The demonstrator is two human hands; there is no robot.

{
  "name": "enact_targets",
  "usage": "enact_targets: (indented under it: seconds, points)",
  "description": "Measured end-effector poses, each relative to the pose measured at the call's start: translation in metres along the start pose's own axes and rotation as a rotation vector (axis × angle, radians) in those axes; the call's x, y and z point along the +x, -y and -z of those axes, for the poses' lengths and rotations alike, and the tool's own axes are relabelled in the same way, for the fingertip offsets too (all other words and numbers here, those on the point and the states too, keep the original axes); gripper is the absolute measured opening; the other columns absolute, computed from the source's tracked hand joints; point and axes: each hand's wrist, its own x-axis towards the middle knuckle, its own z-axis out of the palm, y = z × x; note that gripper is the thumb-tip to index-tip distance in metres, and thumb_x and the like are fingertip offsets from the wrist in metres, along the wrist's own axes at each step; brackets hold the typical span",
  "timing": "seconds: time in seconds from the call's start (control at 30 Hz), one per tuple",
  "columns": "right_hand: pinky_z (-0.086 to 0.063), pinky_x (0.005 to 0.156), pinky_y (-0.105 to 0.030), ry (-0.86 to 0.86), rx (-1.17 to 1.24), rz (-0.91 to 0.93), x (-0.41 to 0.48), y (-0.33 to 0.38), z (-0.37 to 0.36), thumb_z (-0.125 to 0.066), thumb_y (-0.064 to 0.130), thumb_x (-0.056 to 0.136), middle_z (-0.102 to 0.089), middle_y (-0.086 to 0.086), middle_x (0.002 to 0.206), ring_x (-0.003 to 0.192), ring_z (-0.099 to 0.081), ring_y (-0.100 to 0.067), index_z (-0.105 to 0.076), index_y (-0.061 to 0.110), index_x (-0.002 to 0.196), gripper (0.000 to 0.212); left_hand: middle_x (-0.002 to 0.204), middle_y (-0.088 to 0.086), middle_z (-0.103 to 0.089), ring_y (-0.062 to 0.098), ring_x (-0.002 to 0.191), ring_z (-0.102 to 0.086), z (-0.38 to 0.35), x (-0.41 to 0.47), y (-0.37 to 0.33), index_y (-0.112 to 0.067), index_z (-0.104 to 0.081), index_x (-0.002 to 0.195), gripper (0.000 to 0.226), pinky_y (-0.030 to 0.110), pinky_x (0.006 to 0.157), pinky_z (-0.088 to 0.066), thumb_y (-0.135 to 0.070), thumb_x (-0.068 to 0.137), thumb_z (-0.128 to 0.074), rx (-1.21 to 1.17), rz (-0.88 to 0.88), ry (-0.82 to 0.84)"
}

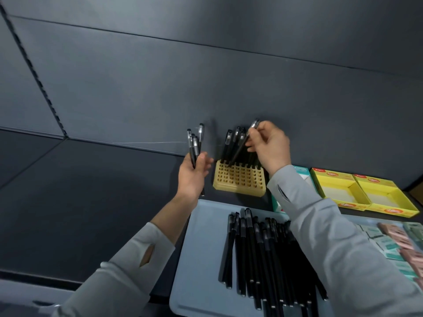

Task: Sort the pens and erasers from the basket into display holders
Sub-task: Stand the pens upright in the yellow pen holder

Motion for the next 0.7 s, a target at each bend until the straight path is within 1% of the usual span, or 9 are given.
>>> enact_targets:
  seconds: [0.07,0.1,0.2,0.27,0.37,0.5,0.57,0.7]
  points:
    - [-0.060,0.073,-0.041,-0.023,-0.091,0.062,0.000,-0.002,-0.002,-0.057,0.021,0.095,-0.071,0.002,0.076,0.066,-0.070,-0.012,-0.060,0.012,0.089,0.011,0.081,-0.004,-0.060,0.008,0.073,-0.058,0.005,0.002,0.000,-0.016,-0.058,0.109,0.017,0.028,0.082,-0.054,-0.026,0.100,-0.049,-0.042,0.014,-0.039]
    - [-0.060,0.074,-0.042,-0.027,-0.124,0.094,-0.001,-0.002,-0.004,-0.057,0.022,0.095,-0.071,0.003,0.076,0.066,-0.070,-0.010,-0.060,0.010,0.091,0.013,0.079,-0.004,-0.058,0.008,0.070,-0.055,0.007,0.002,0.000,-0.015,-0.058,0.109,0.017,0.027,0.079,-0.055,-0.026,0.100,-0.049,-0.055,0.014,-0.039]
    - [-0.058,0.078,-0.043,-0.029,-0.177,0.146,-0.004,0.000,-0.016,-0.057,0.024,0.095,-0.070,0.006,0.074,0.066,-0.069,-0.007,-0.058,0.012,0.091,0.013,0.081,-0.003,-0.064,0.006,0.066,-0.055,0.008,0.002,-0.001,-0.017,-0.056,0.117,0.020,0.022,0.071,-0.054,-0.026,0.101,-0.046,-0.019,-0.019,-0.011]
    - [-0.057,0.078,-0.043,-0.002,-0.188,0.152,-0.004,-0.002,-0.023,-0.057,0.025,0.095,-0.069,0.008,0.072,0.066,-0.069,-0.005,-0.057,0.015,0.089,0.012,0.084,-0.002,-0.069,0.005,0.065,-0.057,0.009,0.002,0.000,-0.019,-0.054,0.118,0.019,0.020,0.069,-0.053,-0.023,0.102,-0.044,-0.012,-0.037,0.008]
    - [-0.057,0.079,-0.044,0.044,-0.201,0.158,-0.004,-0.007,-0.031,-0.058,0.026,0.094,-0.068,0.008,0.070,0.066,-0.068,-0.004,-0.055,0.019,0.085,0.012,0.086,-0.001,-0.071,0.006,0.066,-0.059,0.009,0.003,0.000,-0.019,-0.054,0.114,0.015,0.022,0.072,-0.055,-0.020,0.102,-0.044,-0.032,-0.034,0.033]
    - [-0.058,0.077,-0.039,0.121,-0.255,0.109,-0.007,-0.011,-0.039,-0.058,0.025,0.095,-0.071,0.004,0.077,0.067,-0.069,-0.003,-0.056,0.013,0.086,0.015,0.087,-0.002,-0.071,0.006,0.070,-0.061,0.008,0.003,0.001,-0.019,-0.059,0.109,0.016,0.025,0.078,-0.056,-0.017,0.102,-0.045,-0.021,-0.041,0.037]
    - [-0.058,0.077,-0.038,0.123,-0.265,0.097,-0.008,-0.011,-0.041,-0.058,0.026,0.095,-0.071,0.004,0.078,0.067,-0.069,-0.002,-0.058,0.014,0.086,0.016,0.088,-0.002,-0.069,0.009,0.076,-0.062,0.007,0.004,0.003,-0.021,-0.062,0.107,0.017,0.027,0.082,-0.056,-0.018,0.101,-0.047,-0.016,-0.038,0.038]
    - [-0.058,0.078,-0.039,0.097,-0.237,0.085,-0.006,-0.011,-0.039,-0.063,0.029,0.092,-0.071,0.007,0.078,0.065,-0.069,-0.002,-0.062,0.018,0.088,0.011,0.085,-0.001,-0.068,0.012,0.079,-0.064,0.006,0.003,0.003,-0.017,-0.065,0.108,0.017,0.022,0.077,-0.054,-0.017,0.100,-0.050,-0.008,-0.041,0.069]
